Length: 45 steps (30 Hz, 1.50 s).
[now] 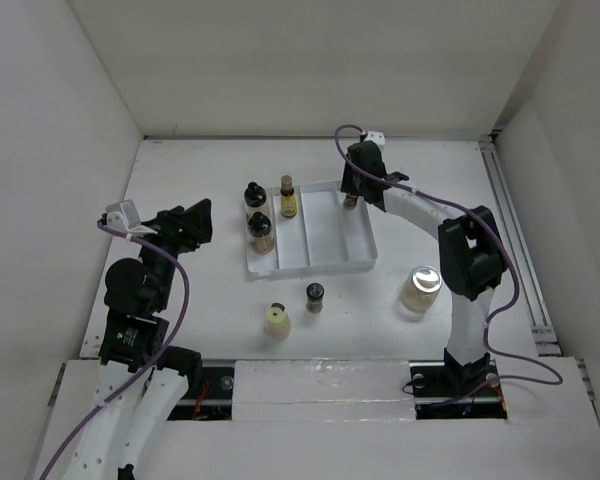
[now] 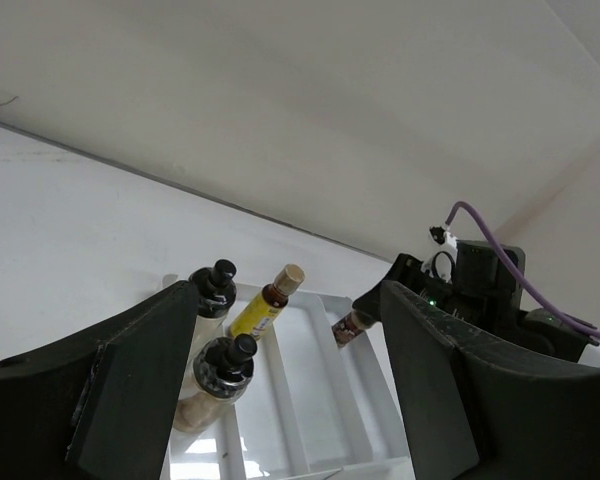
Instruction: Organize the condiment bottles
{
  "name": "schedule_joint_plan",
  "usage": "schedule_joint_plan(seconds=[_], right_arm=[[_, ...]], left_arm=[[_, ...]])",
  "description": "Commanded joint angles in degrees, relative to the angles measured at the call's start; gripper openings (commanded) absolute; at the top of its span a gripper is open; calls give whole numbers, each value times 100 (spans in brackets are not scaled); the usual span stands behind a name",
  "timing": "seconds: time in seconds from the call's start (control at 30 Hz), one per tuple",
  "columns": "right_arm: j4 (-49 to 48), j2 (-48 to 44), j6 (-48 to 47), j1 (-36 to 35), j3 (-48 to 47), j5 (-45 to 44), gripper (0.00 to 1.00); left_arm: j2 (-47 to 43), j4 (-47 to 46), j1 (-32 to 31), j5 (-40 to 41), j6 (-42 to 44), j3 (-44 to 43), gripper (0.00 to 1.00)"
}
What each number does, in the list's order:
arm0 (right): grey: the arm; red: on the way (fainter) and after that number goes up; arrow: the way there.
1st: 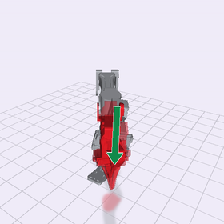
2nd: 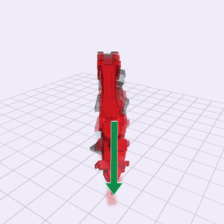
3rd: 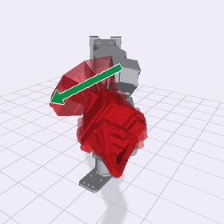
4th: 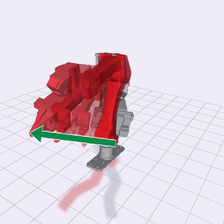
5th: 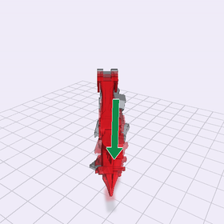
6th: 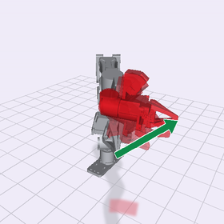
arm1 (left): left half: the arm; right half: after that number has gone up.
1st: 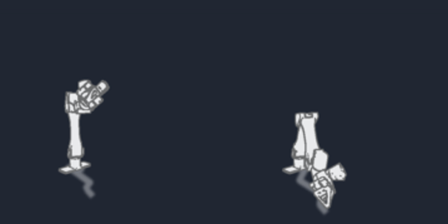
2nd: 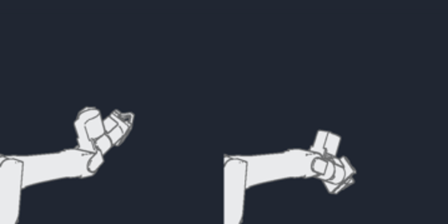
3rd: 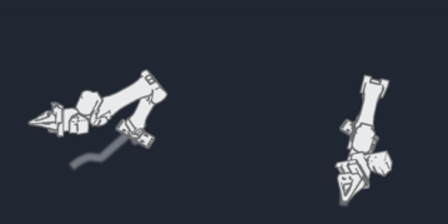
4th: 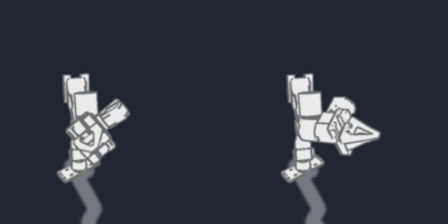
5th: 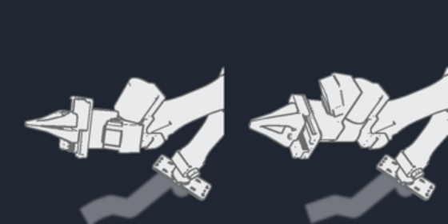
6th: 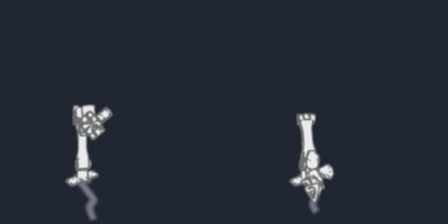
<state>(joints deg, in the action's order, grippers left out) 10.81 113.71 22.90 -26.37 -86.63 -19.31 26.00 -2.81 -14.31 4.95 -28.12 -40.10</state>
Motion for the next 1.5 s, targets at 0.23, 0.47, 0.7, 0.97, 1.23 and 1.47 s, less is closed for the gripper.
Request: schedule_joint_plan(seconds=[0.23,0.47,0.7,0.97,1.23,1.47], right_arm=[[-219,300,-224,17,-688,-241,43],[-158,240,-224,71,-689,67,74],[-158,-1016,-286,-70,-197,-55,89],[-422,-3178,127,-1351,2522,234,14],[70,-4103,470,-3127,3697,771,81],[352,-3875,470,-3665,3443,331,85]], left_arm=[[54,-299,-28,-20,26,11,69],[2,-299,-28,-20,26,11,69],[-113,-299,-28,-73,26,11,69],[-165,-299,-28,-73,26,11,69],[10,-352,-28,-126,26,11,69],[63,-299,-28,-73,26,11,69]])
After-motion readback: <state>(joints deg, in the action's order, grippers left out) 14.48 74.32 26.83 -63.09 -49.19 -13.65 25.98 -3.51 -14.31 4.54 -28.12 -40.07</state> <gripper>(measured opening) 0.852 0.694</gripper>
